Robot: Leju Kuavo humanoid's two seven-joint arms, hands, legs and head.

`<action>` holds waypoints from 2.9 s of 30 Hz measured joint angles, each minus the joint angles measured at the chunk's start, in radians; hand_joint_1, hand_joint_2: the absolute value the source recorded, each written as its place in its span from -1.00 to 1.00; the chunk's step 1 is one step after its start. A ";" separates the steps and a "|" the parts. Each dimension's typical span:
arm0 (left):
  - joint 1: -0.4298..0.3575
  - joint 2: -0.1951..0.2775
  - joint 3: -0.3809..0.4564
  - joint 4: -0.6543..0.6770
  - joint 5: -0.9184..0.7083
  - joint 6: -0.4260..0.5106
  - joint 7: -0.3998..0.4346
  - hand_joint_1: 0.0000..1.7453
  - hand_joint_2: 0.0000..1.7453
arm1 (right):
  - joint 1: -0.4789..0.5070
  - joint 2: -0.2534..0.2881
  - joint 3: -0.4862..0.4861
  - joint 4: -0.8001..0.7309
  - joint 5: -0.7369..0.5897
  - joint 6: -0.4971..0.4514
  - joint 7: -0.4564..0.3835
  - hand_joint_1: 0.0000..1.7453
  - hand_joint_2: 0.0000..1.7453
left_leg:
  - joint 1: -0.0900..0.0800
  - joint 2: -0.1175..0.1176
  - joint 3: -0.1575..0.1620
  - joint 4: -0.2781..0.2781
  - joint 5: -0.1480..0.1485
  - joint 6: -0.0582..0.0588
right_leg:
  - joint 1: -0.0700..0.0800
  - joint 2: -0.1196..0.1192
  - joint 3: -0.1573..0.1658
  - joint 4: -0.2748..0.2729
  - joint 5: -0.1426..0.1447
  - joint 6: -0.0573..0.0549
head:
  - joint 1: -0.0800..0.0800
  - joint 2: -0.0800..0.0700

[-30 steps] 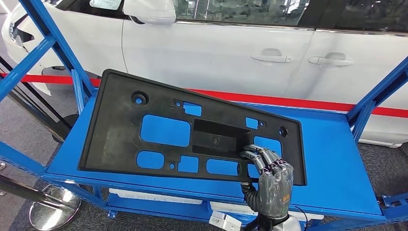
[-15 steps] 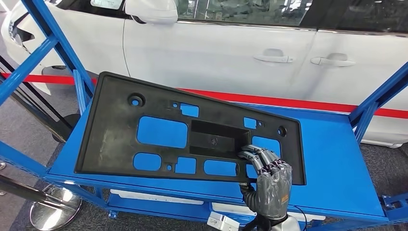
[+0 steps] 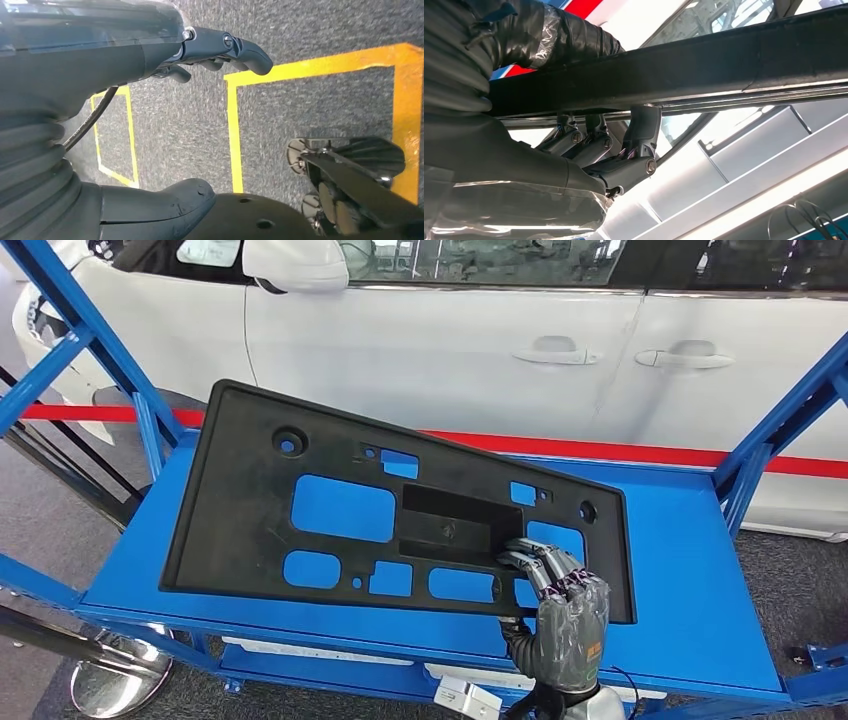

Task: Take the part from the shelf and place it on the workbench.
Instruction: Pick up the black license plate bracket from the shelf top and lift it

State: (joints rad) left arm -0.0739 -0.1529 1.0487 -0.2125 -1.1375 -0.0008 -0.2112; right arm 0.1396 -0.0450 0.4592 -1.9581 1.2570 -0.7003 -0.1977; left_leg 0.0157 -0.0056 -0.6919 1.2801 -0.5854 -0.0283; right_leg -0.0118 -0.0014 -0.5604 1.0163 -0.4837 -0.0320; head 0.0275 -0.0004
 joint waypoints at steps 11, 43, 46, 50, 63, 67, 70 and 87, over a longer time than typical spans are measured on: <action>-0.002 0.003 0.000 -0.002 -0.009 0.005 0.004 -1.00 1.00 | -0.005 0.000 0.011 0.000 0.000 0.000 0.010 1.00 1.00 | -0.005 0.001 0.132 -0.274 0.134 0.049 | 0.010 0.002 -0.010 0.028 -0.022 0.029 | 0.000 0.000; -0.005 0.004 0.000 -0.003 -0.017 0.018 0.004 -1.00 1.00 | -0.014 -0.004 0.016 0.002 -0.012 0.001 0.008 1.00 1.00 | -0.005 0.011 0.162 -0.282 0.119 0.061 | -0.001 -0.001 -0.077 0.093 -0.039 0.042 | 0.000 0.000; -0.005 0.004 0.000 -0.003 -0.017 0.018 0.003 -1.00 1.00 | -0.013 -0.004 0.016 0.003 -0.013 0.001 0.006 1.00 1.00 | -0.007 0.013 0.130 -0.279 0.139 0.065 | -0.004 0.000 -0.127 0.259 -0.139 0.052 | 0.000 0.000; -0.005 0.003 0.000 -0.003 -0.016 0.017 0.001 -1.00 1.00 | -0.014 -0.004 0.016 0.003 -0.013 0.001 0.005 1.00 1.00 | -0.007 0.012 0.092 -0.262 0.156 0.055 | -0.009 -0.001 0.001 0.112 -0.076 0.053 | 0.000 0.000; -0.004 0.003 0.000 -0.003 -0.021 0.021 -0.002 -1.00 1.00 | -0.015 -0.003 0.016 0.003 -0.016 0.002 -0.010 1.00 1.00 | -0.003 0.009 0.026 0.005 0.005 -0.003 | 0.000 -0.006 -0.034 0.004 0.025 -0.004 | 0.000 0.000; -0.009 0.006 0.001 -0.004 -0.024 0.023 -0.002 -1.00 1.00 | -0.015 -0.003 0.016 0.003 -0.017 0.001 -0.011 1.00 1.00 | -0.009 0.008 0.201 -0.229 0.060 0.016 | 0.003 -0.005 -0.068 0.018 0.050 0.009 | 0.000 0.000; -0.011 0.008 0.000 -0.004 -0.024 0.023 -0.002 -1.00 1.00 | -0.015 -0.002 0.016 0.002 -0.017 0.001 -0.012 1.00 1.00 | -0.014 0.007 0.219 -0.282 0.062 0.035 | 0.002 -0.007 -0.070 0.013 0.071 0.029 | 0.000 0.000; -0.007 0.005 0.001 -0.004 -0.025 0.022 -0.002 -1.00 1.00 | -0.014 -0.003 0.016 0.002 -0.018 0.001 -0.012 1.00 1.00 | -0.008 0.015 0.064 -0.241 0.169 0.019 | -0.002 -0.004 0.064 -0.014 -0.036 0.015 | 0.000 0.000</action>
State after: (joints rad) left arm -0.0814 -0.1474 1.0494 -0.2167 -1.1627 0.0215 -0.2129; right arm 0.1253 -0.0476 0.4749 -1.9558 1.2390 -0.6991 -0.2095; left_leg 0.0076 0.0092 -0.6283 1.0389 -0.4166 -0.0095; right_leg -0.0139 -0.0053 -0.4959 1.0022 -0.5200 -0.0166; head 0.0273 -0.0004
